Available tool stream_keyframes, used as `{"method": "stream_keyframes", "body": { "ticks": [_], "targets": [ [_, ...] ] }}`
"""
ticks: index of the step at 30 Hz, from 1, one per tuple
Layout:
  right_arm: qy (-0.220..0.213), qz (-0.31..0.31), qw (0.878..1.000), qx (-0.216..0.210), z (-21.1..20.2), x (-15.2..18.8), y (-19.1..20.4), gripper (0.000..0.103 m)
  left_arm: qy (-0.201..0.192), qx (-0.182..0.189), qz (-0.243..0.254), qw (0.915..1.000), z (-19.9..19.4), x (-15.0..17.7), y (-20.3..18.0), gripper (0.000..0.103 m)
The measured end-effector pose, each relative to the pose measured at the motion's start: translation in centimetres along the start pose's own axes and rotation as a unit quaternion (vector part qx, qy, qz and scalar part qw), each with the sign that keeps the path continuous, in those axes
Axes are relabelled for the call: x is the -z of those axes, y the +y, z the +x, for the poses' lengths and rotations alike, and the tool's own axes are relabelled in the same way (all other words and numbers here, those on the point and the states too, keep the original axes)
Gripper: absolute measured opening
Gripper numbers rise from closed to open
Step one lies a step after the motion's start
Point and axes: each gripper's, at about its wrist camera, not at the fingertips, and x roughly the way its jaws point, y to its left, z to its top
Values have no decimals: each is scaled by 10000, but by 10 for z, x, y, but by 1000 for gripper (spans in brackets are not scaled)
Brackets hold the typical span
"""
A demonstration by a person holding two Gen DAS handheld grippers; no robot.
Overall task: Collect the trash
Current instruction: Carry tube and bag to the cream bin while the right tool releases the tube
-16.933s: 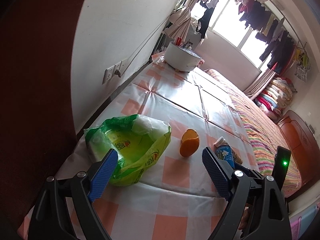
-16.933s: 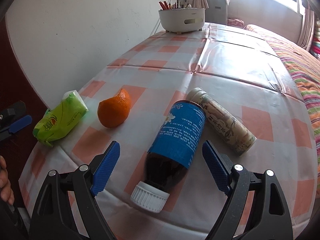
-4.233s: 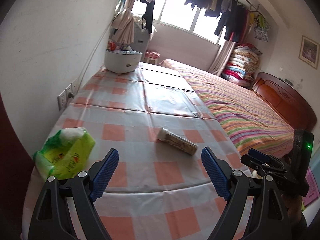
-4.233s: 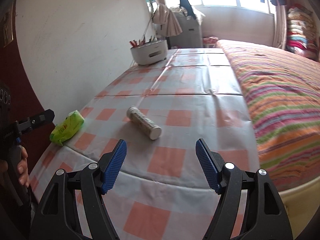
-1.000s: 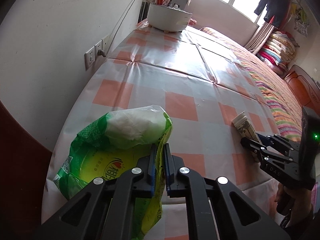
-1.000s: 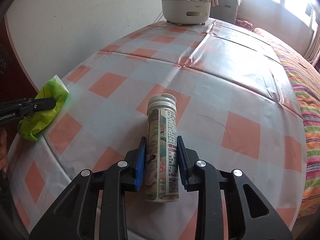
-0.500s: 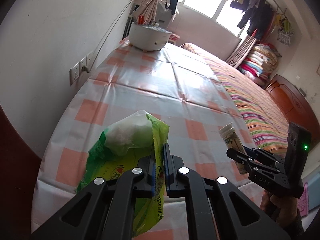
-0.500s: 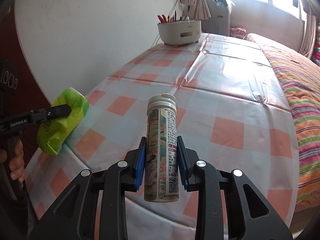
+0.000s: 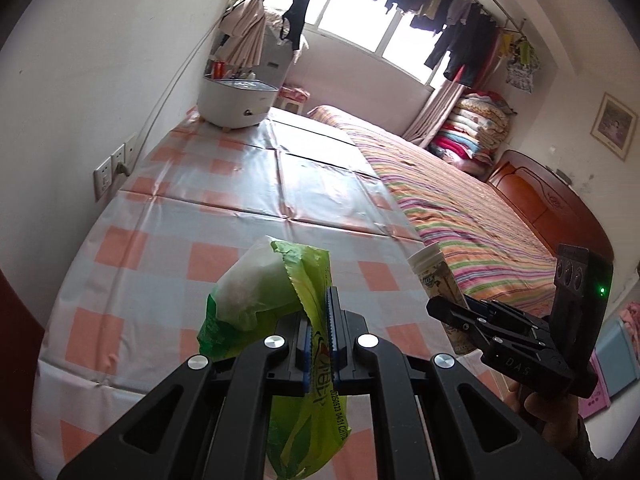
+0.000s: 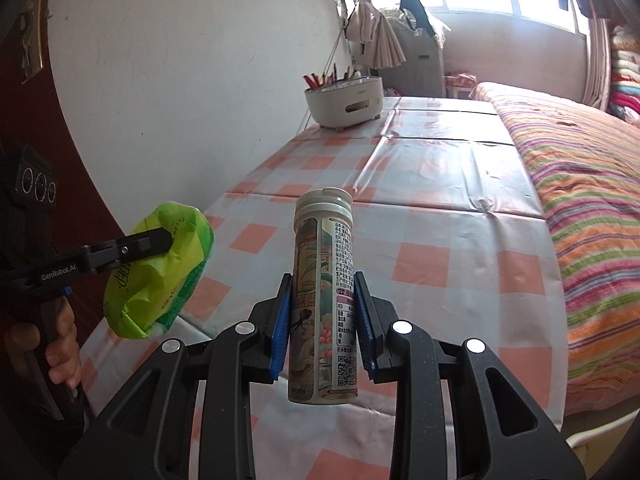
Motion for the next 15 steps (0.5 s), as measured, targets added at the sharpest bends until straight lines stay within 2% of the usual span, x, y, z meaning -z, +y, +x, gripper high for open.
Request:
{"method": "stream_keyframes", "body": {
  "ticks": [15],
  "targets": [
    [-445, 639, 9964, 348, -63, 26, -62, 28, 222, 491, 584, 9968, 15, 16, -67, 6]
  ]
}}
